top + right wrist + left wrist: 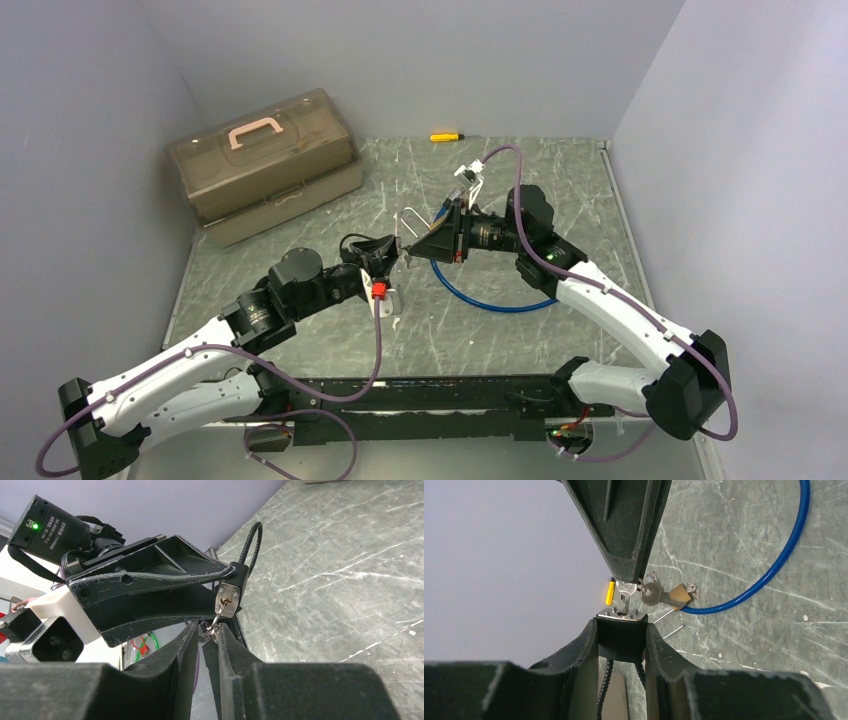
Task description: Unlock with the key
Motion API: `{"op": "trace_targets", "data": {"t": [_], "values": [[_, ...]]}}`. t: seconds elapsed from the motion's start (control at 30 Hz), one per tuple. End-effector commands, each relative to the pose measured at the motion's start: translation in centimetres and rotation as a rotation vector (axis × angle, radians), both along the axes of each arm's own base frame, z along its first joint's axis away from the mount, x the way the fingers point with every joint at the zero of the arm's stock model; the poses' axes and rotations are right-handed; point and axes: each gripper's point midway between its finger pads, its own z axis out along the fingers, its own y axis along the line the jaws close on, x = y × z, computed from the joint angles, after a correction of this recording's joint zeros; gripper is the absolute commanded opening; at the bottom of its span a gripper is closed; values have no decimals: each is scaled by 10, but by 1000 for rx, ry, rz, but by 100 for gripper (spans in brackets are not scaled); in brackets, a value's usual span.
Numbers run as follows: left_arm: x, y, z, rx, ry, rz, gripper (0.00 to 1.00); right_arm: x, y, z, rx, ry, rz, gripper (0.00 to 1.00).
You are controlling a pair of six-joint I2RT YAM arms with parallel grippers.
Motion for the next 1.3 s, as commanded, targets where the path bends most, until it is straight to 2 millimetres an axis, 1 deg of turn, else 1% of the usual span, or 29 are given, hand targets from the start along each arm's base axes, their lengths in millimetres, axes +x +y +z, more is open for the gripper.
{"op": "trace_targets", "data": {"t": [0.0,0.13,0.17,0.37,0.6,0.83,1.07,1.27], "values": [[0,0,29,-70,-77,-6,0,-2,3,9,32,-30,19,19],[0,0,29,-69,-78,-6,0,0,3,8,31,-25,10,1],[0,1,29,-71,-77,-6,0,1,3,7,31,-24,4,0],[-1,0,30,-71,-79,-11,0,4,3,5,13,-38,-18,0],[-3,-1,34,-81,-77,-25,0,5,11,-1,-22,-56,-30,0],[-15,-6,38,-88,-38,-85,0,11,12,-10,-60,-87,-74,0],[-24,-10,32,-68,-11,-142,0,13,11,-13,-87,-116,-102,0],[-26,-11,37,-70,-15,-154,0,17,11,-30,-123,-98,-119,0]]}}
